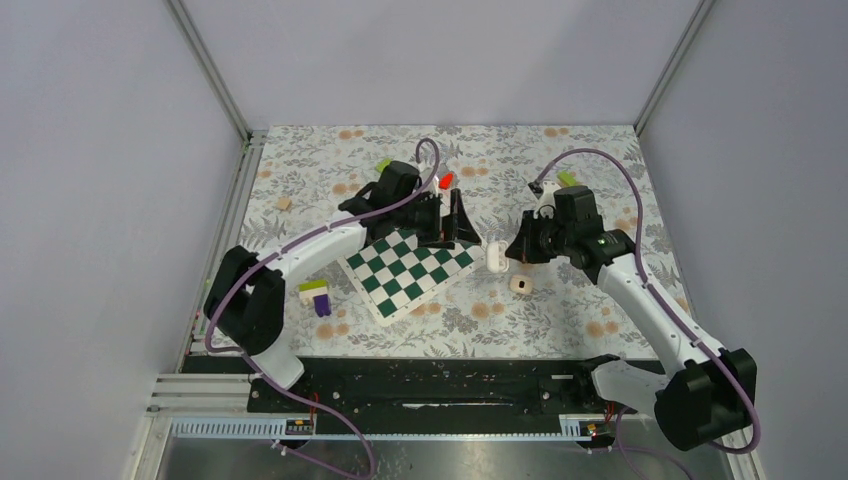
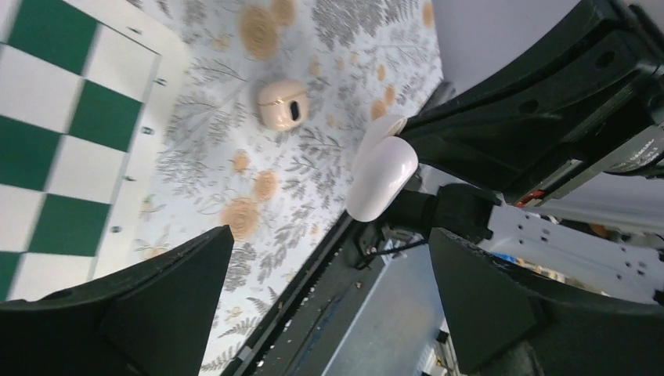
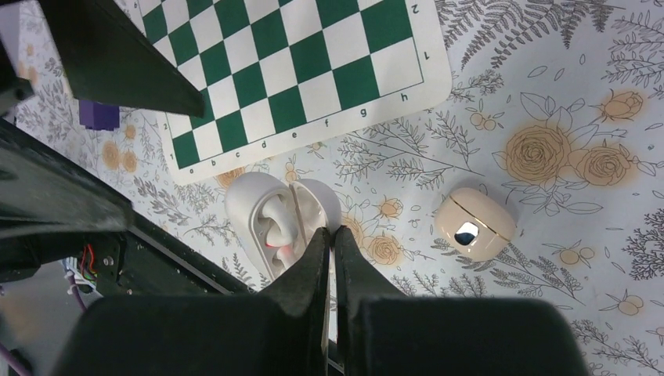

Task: Insert the wireless bluetooth earbuds into the charging case
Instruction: Pick up the charging case at the center of the board.

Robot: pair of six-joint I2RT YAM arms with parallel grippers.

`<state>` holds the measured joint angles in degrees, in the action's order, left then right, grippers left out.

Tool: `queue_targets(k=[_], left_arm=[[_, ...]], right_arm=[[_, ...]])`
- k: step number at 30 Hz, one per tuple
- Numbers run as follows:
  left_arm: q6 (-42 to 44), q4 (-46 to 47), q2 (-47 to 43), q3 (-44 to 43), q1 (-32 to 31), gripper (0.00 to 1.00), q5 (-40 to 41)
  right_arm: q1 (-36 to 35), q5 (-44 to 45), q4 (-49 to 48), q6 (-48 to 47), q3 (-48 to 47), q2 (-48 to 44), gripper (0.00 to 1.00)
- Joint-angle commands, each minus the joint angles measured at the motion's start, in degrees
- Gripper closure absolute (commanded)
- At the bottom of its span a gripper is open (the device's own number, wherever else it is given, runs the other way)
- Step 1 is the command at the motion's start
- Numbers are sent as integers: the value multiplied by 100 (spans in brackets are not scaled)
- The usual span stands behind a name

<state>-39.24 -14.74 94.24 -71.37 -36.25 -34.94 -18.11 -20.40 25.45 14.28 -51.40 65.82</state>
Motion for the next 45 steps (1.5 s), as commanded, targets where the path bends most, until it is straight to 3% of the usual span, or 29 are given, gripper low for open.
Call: queue_targets(k=[1, 4, 12, 31, 37, 41, 45], left_arm=[[-764, 1421, -139, 440, -148, 1, -631], [-826, 1737, -148, 535, -214, 1, -592], [-793, 1553, 28, 243, -389, 4, -479], [-494, 778, 524, -403, -687, 42, -497], [-517, 762, 610, -491, -707, 48, -563], [-531, 776, 686, -507, -708, 62, -642], [-574, 835, 695, -479, -710, 69, -659]], right_arm=[[-152, 145, 314, -312, -309, -174, 100], [-225, 128, 370, -362, -383, -186, 100], [-375, 158, 383, -308, -483, -173, 100], [-448, 71, 425, -306, -507, -176, 100], [-447, 65, 425, -305, -503, -190, 100], [-441, 91, 415, -295, -494, -210, 100], [-440, 120, 417, -292, -485, -254, 100]])
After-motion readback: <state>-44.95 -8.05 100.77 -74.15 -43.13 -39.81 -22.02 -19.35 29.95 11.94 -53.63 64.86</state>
